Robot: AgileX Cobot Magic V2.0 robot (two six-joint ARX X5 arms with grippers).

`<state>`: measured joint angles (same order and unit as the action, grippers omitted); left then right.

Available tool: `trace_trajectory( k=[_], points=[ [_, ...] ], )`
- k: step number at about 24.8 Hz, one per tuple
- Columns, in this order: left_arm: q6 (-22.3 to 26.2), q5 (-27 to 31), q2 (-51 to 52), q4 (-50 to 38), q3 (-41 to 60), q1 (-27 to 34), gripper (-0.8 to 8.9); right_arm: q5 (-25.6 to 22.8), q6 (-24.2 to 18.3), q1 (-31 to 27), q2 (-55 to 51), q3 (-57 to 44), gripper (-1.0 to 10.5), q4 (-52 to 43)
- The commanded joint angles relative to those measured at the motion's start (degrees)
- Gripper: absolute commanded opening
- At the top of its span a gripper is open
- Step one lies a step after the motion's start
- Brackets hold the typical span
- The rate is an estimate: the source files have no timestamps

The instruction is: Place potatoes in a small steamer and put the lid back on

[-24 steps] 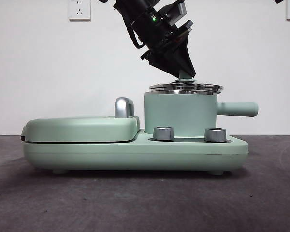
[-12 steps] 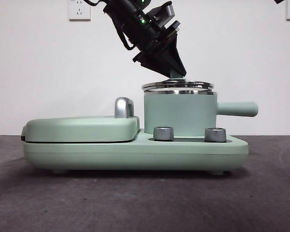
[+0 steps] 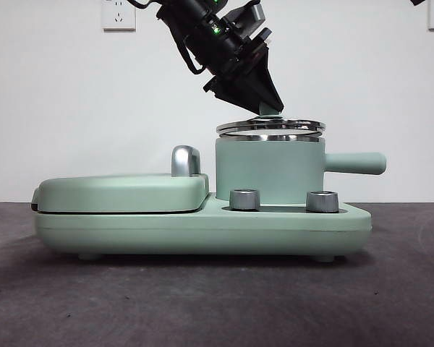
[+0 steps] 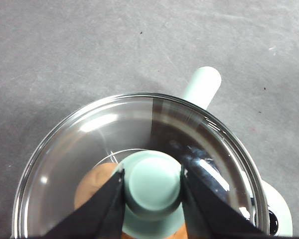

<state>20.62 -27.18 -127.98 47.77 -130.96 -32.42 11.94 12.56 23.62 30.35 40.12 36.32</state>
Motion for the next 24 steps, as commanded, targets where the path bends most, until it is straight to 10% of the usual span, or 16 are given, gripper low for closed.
trace_trajectory(
  k=[1, 18, 24],
  points=[
    [1.2, -0.7, -1.5, -1.1, -1.3, -0.6, 0.16, 0.0, 1.0, 0.3, 0.1, 0.4, 4.1, -0.7],
    [3.3, -0.7, -5.2, 2.0, -1.2, -0.7, 0.36, 0.1, 1.0, 0.3, 0.1, 0.4, 4.1, -0.7],
    [-2.0, -0.7, -3.7, 1.9, -1.7, -0.2, 4.17, 0.1, 1.0, 0.3, 0.1, 0.4, 4.1, -0.7]
  ],
)
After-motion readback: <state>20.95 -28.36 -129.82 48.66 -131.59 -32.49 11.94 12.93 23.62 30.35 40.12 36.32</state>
